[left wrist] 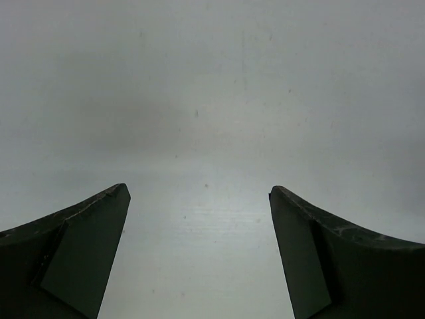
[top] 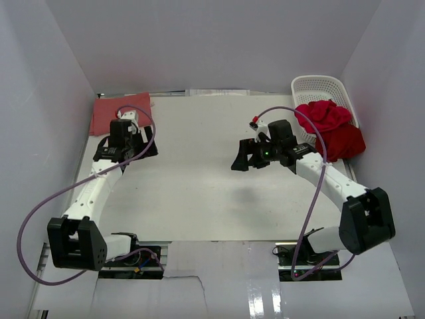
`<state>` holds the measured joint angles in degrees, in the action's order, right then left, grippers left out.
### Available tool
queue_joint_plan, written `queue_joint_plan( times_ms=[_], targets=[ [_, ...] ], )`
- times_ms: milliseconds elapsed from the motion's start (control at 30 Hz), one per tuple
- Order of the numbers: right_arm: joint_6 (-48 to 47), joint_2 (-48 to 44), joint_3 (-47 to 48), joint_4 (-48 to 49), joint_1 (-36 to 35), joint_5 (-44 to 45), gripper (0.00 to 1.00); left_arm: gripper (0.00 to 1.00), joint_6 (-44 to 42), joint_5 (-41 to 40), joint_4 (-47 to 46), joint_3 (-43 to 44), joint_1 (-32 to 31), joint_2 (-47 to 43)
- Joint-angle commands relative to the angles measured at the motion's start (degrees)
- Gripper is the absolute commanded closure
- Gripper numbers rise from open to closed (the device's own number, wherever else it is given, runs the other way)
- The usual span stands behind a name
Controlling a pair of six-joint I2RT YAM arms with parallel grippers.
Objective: Fold and stack the t-shirts
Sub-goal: Put the neatly folded tshirt into the corner of the board with the left arm
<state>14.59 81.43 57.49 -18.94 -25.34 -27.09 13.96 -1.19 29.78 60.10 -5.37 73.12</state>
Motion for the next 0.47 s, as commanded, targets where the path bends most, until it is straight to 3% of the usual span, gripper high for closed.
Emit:
queue_joint_plan(
  times_ms=[0,167,433],
  targets=[
    [-1.32,-5.57,-3.79,6.71,-0.50,0.55,0.06,0.02,1.16,3.13,-0.34,-5.07,0.18,-7.45],
    [-1.84,-9.88,-6.25,9.53,-0.58,-0.15,0.03,0.02,-0.85,3.21,-0.69,-7.71,0.09,-13.00],
    [-0.18,-8.48,-8.10,13.75,-0.58,-1.30,0.03,0.02,-2.44,2.07,1.51,-4.64,0.18,-10.90]
  ],
)
